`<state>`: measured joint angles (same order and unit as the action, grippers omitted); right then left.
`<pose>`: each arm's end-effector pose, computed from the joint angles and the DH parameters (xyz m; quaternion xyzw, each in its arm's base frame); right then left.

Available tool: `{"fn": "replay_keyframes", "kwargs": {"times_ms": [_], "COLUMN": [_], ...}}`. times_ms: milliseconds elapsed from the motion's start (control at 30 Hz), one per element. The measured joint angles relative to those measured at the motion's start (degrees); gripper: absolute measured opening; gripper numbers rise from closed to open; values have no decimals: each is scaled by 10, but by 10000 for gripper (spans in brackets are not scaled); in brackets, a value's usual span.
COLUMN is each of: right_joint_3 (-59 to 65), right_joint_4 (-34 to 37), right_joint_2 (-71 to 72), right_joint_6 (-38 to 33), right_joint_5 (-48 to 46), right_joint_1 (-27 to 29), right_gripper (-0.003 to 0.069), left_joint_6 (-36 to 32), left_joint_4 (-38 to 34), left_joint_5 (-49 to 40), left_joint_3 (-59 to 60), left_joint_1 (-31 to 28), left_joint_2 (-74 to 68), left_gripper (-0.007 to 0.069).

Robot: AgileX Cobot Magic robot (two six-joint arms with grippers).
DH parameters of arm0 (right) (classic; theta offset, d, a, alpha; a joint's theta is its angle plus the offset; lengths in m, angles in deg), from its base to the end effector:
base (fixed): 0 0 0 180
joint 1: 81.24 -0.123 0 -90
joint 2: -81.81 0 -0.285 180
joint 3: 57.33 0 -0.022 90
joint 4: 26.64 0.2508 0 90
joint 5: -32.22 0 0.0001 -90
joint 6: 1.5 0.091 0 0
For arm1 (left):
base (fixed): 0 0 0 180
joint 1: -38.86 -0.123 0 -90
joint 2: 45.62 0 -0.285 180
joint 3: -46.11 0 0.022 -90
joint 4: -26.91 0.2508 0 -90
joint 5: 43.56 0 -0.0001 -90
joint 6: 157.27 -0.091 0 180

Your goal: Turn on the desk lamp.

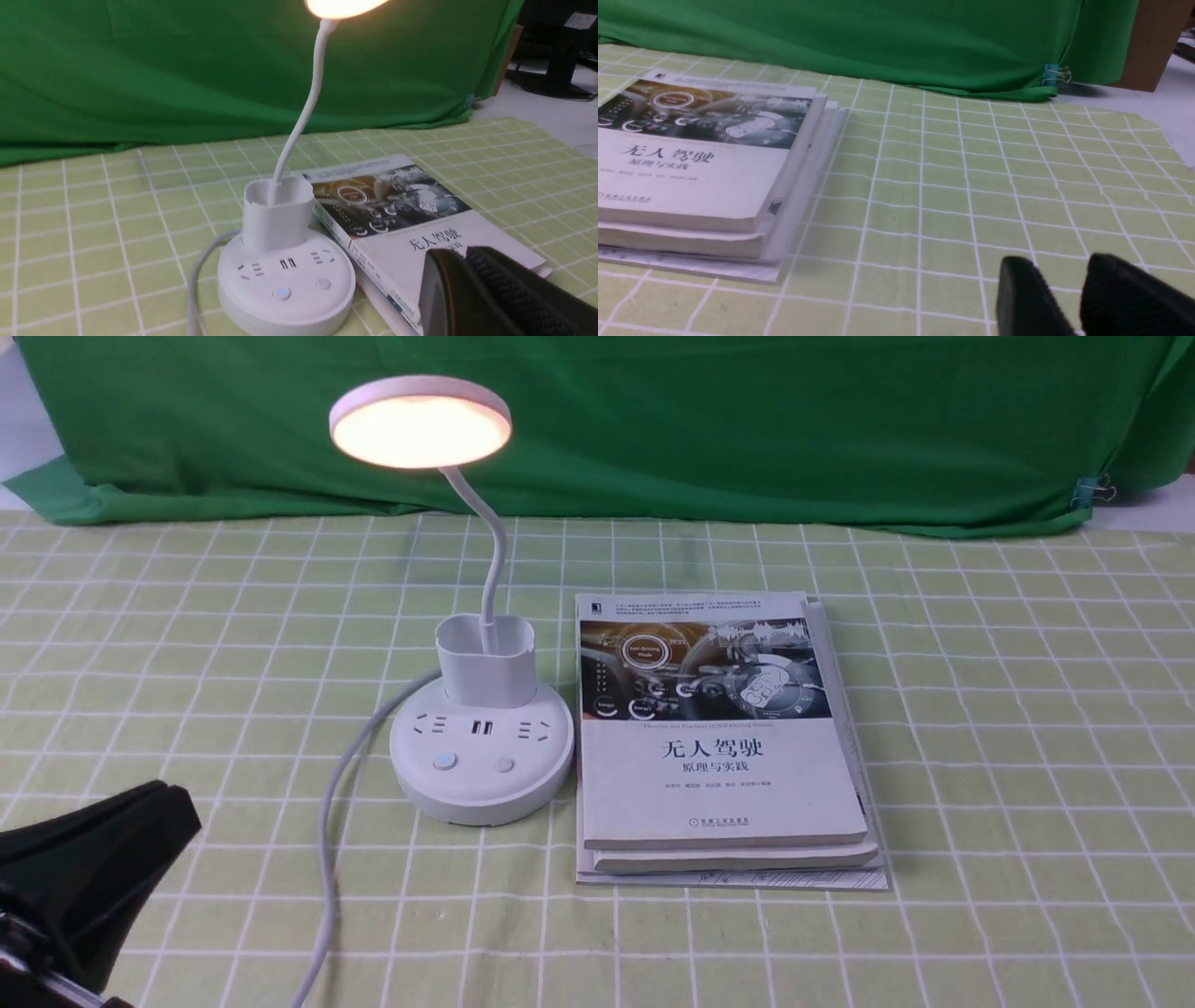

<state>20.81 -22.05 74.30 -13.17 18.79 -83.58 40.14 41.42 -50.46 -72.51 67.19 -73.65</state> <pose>0.0556 0.0040 0.1868 -0.0693 0.7575 -0.0205 0.6489 0.0800 -0.0400 0.2718 0.1532 0.7277 -0.1697 0.6467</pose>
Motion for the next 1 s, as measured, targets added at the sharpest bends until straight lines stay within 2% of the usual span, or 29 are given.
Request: {"fn": "replay_keyframes", "kwargs": {"times_ms": [67,200,233,267,300,367,400,467,533,667,1000], "right_joint_3": [0,0,0,0,0,0,0,0,0,0,0], "right_joint_4": [0,0,0,0,0,0,0,0,0,0,0], "right_joint_2": [0,0,0,0,0,0,0,0,0,0,0], "right_joint_6": [0,0,0,0,0,0,0,0,0,0,0], "right_joint_5": [0,0,0,0,0,0,0,0,-1,0,0], "right_joint_1": [0,0,0,0,0,0,0,0,0,0,0], "right_gripper": [245,245,245,245,245,245,245,245,245,245,245], "left_joint_6": [-17,-171,-171,-237,-237,-264,-275,-275,-272,-268,-268], "left_joint_4": [8,-36,-40,-69,-72,-85,-95,-110,-129,-145,-150], "left_joint_5": [9,33,34,40,40,44,45,33,-16,-65,-63], "left_joint_3": [5,56,59,85,88,115,141,158,160,163,163], "left_joint_1": [-4,-70,-70,-116,-116,-160,-201,-232,-258,-266,-263], "left_joint_2": [3,53,56,87,91,118,141,171,196,202,204], "left_gripper": [19,19,19,19,19,19,19,19,19,19,19]}}
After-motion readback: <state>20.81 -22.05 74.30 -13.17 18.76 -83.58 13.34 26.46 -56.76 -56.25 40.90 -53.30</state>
